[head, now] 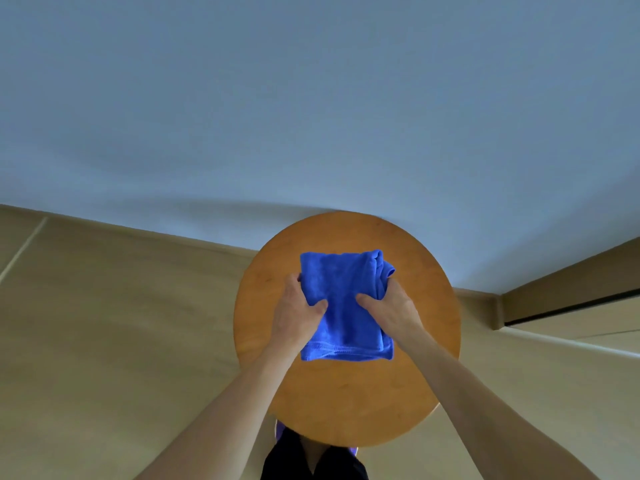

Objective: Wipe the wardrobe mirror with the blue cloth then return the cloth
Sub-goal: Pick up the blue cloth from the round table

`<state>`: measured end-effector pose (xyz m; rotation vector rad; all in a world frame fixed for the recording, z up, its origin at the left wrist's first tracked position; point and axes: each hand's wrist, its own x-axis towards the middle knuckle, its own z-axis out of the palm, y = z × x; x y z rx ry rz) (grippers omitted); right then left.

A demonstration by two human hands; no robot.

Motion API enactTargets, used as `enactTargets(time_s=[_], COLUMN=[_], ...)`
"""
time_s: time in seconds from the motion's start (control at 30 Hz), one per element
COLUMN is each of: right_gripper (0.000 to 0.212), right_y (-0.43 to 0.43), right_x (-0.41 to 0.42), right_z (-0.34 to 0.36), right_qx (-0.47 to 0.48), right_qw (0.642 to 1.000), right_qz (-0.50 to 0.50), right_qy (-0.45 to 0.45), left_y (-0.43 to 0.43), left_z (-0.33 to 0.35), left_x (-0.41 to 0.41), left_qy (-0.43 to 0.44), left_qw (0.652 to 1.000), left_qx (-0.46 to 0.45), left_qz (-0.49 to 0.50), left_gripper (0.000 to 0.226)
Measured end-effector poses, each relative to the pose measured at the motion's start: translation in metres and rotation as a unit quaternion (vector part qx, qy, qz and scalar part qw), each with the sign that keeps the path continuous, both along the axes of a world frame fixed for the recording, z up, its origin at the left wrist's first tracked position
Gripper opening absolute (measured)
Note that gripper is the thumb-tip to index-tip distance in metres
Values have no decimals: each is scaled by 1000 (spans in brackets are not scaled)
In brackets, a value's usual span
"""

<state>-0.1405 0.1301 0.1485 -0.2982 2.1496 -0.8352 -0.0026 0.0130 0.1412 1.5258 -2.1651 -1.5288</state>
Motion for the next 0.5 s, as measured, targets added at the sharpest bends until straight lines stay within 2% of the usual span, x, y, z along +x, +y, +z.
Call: enactTargets(time_s=[0.27,0.5], right_gripper=[19,21], right_y=[-12,-30], right_x=[11,36], right_z=[70,115], right_qx=[-32,-81], right_qw=[991,977], right_qz=[105,163], right_qy=[72,110], left_y=[0,-7], left_z=[67,112], left_x=[30,69], left_qy=[39,24], left_qw=[997,994], left_qx=[-53,-87], left_qz=[43,67], left_gripper=[48,51])
